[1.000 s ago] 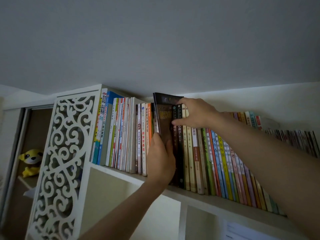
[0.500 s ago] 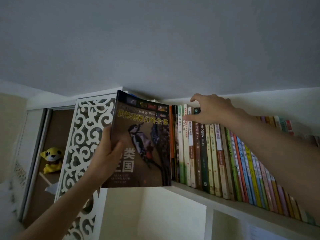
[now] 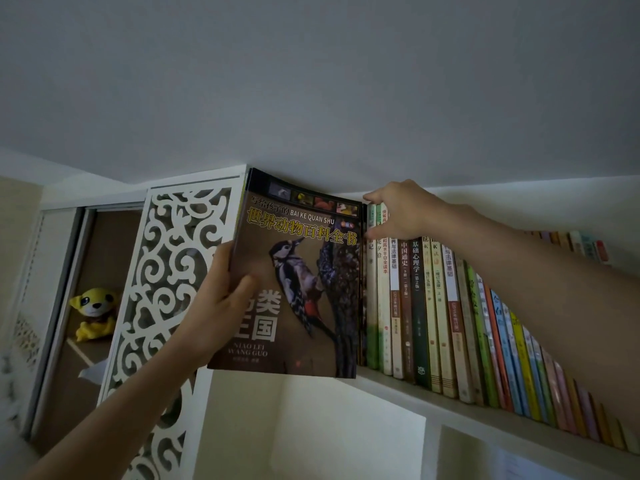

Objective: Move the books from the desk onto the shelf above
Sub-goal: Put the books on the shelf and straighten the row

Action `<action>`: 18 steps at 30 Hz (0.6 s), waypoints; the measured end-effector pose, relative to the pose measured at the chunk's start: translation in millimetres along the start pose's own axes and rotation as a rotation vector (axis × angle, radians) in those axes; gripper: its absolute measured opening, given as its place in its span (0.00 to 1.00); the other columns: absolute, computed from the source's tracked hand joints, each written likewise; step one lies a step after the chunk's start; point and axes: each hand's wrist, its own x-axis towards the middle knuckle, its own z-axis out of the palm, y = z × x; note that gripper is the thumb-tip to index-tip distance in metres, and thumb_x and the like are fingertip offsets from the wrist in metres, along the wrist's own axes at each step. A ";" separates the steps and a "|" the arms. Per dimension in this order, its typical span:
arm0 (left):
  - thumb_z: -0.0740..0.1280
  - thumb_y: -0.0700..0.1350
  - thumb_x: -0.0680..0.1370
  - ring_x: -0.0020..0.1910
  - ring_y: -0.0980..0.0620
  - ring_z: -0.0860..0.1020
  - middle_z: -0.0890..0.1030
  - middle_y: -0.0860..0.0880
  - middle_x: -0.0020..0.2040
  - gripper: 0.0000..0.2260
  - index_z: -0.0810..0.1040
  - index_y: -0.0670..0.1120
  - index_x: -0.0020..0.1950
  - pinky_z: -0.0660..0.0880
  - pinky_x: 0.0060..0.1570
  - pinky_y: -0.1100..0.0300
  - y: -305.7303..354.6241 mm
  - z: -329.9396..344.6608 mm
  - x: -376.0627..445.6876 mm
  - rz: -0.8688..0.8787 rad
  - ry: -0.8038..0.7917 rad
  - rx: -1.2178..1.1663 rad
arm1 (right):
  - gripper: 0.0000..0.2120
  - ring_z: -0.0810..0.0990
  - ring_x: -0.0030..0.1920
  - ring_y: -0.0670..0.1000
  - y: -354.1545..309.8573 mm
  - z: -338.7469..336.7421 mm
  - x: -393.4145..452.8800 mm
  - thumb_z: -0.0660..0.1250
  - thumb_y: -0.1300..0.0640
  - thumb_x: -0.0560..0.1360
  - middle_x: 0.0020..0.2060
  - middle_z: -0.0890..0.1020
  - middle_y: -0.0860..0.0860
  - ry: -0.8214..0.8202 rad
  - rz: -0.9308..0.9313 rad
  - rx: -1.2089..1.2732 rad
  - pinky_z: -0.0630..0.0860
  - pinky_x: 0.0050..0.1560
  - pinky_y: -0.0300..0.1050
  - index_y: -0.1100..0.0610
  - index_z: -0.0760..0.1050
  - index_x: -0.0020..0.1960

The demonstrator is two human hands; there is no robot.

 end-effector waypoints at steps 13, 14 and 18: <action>0.59 0.39 0.81 0.42 0.50 0.84 0.81 0.47 0.49 0.16 0.64 0.53 0.66 0.81 0.38 0.54 3.3 7.7 7.7 0.030 -0.011 0.156 | 0.26 0.70 0.65 0.57 -0.8 -10.4 -13.6 0.70 0.48 0.73 0.63 0.71 0.55 -0.029 -0.037 -0.086 0.73 0.60 0.53 0.48 0.69 0.69; 0.59 0.39 0.81 0.41 0.50 0.84 0.81 0.47 0.49 0.16 0.64 0.53 0.66 0.81 0.38 0.54 4.3 7.0 8.8 0.041 -0.014 0.181 | 0.26 0.69 0.65 0.57 -1.4 -11.2 -13.5 0.69 0.47 0.73 0.63 0.70 0.55 -0.044 -0.038 -0.107 0.72 0.61 0.53 0.47 0.69 0.70; 0.59 0.39 0.81 0.41 0.50 0.84 0.81 0.47 0.47 0.15 0.64 0.53 0.65 0.81 0.37 0.54 10.8 3.6 11.8 0.080 -0.043 0.224 | 0.26 0.67 0.67 0.56 -1.3 -9.4 -14.2 0.65 0.43 0.75 0.64 0.67 0.53 -0.051 -0.023 -0.154 0.70 0.59 0.52 0.43 0.66 0.71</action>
